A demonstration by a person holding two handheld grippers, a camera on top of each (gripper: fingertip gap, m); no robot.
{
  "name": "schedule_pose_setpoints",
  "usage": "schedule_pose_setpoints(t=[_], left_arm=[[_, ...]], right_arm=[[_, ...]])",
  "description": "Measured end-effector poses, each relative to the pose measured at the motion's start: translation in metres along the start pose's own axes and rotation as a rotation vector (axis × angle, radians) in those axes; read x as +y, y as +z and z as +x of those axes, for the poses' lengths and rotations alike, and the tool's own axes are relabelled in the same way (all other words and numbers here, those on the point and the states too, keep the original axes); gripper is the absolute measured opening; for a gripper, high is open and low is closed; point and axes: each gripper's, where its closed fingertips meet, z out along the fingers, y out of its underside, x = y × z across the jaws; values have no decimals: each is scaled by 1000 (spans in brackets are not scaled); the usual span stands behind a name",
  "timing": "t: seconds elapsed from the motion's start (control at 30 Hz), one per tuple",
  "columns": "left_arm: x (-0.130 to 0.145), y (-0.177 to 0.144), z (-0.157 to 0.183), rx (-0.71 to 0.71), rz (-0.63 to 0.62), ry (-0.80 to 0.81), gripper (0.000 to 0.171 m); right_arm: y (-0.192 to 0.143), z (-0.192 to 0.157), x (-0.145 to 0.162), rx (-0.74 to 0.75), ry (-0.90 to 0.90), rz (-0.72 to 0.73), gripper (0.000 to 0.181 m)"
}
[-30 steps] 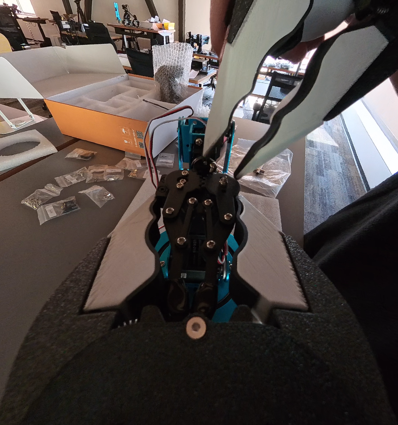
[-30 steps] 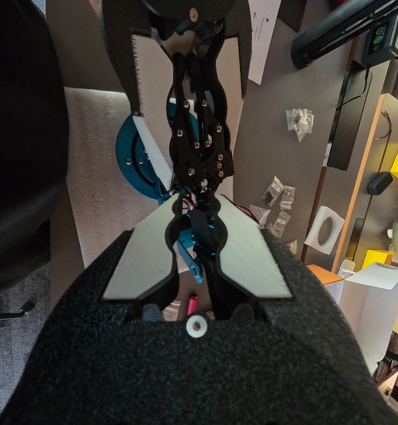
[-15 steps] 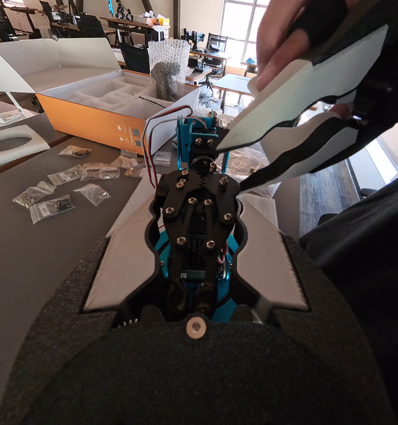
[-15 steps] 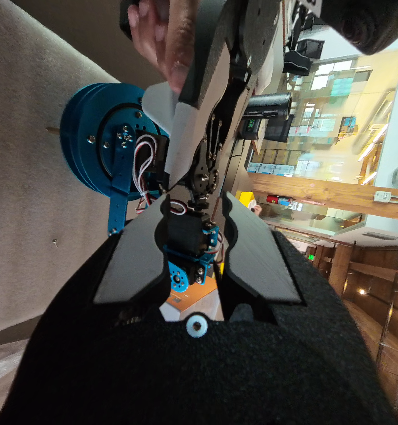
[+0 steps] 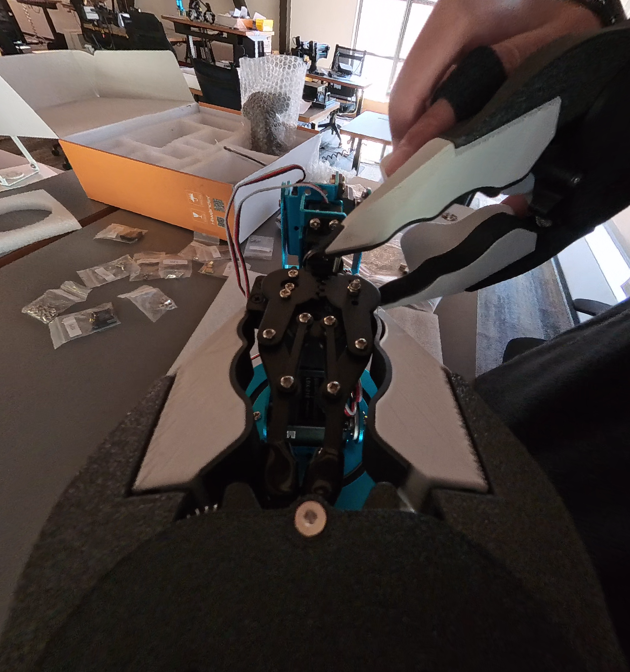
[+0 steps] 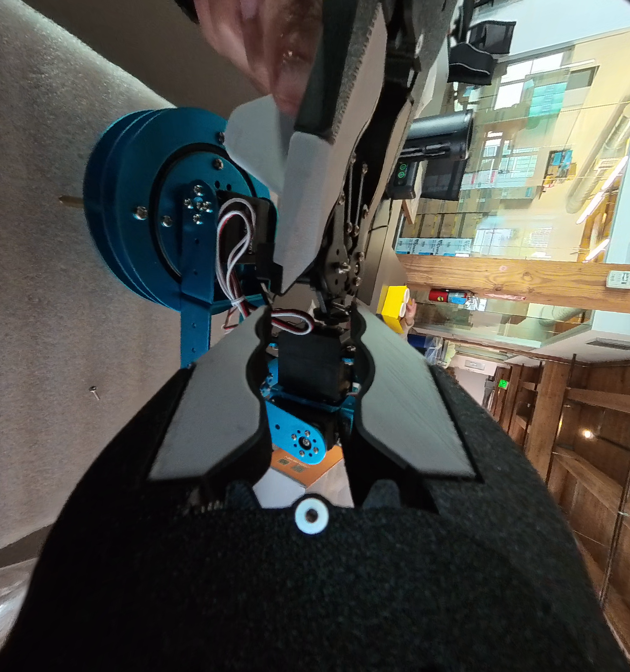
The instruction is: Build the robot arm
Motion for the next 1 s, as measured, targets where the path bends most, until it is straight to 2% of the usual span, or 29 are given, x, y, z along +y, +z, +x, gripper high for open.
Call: schedule_pose_setpoints(t=[0.1,0.27,0.37,0.77,1.0], left_arm=[[0,1,0,1,-3,-5,63],[-1,2,2,11,-8,16,63],[-1,2,3,5,-7,21,63],[-1,3,-4,-73,-1,-21,63],[0,1,2,-53,9,13,63]], right_arm=[[-2,2,0,22,5,5,38],[1,-1,-5,18,29,24,42],[6,0,3,18,29,-11,43],[5,2,0,24,62,19,41],[8,0,-2,12,79,15,44]])
